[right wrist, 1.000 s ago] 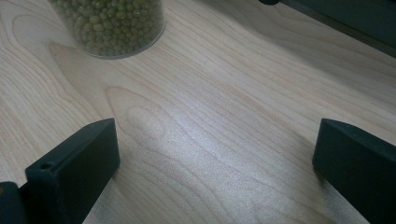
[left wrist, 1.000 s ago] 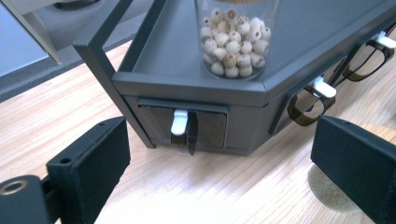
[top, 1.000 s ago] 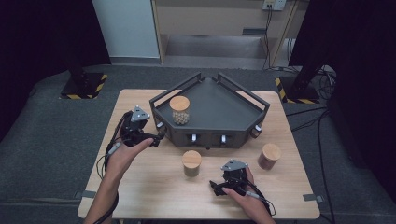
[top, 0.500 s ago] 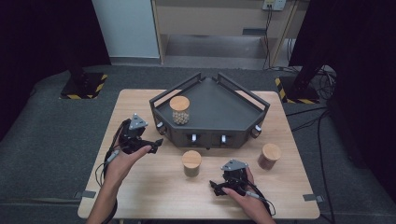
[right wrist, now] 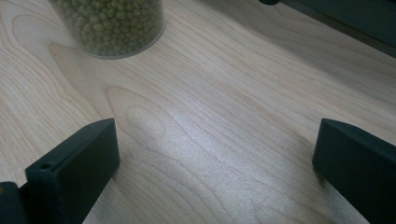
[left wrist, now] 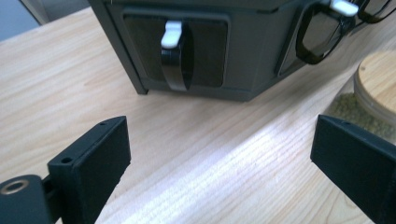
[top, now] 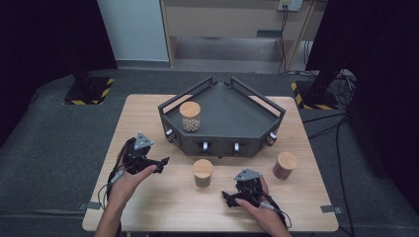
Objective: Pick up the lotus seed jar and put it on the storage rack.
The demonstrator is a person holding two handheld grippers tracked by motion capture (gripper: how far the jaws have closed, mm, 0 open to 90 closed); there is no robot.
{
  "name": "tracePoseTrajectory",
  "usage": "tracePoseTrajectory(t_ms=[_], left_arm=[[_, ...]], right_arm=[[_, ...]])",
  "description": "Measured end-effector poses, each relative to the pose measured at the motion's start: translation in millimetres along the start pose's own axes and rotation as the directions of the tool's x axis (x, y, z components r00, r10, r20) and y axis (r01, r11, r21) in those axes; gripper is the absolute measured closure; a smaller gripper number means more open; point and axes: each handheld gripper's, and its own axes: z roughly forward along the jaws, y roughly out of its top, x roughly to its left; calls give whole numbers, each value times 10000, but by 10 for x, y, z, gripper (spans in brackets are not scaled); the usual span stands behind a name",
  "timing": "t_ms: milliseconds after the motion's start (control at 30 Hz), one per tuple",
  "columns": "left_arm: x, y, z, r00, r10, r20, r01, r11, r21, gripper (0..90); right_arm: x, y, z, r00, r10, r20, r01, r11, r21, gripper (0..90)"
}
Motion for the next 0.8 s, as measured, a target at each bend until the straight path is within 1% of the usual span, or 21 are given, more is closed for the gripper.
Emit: tracePoseTrajectory(t_ms=[133,300,567,800], left_arm=[[-3,-91,0,9999,-120,16,120,9999,47,37],[-25,-196,3,9999,-133,37,132,9998,165,37],[-60,-367,28,9996,-265,76,262,9992,317,37],[-107,-498,51,9997,-233,52,230,9982,554,37]], right_arm=[[0,0,0,10000,1,-2,-1,10000,-2,8],[0,0,0,10000,1,-1,-1,10000,1,8],[0,0,0,10000,-10,3,10,10000,3,8],[0,0,0,10000,-10,3,10,10000,2,8]])
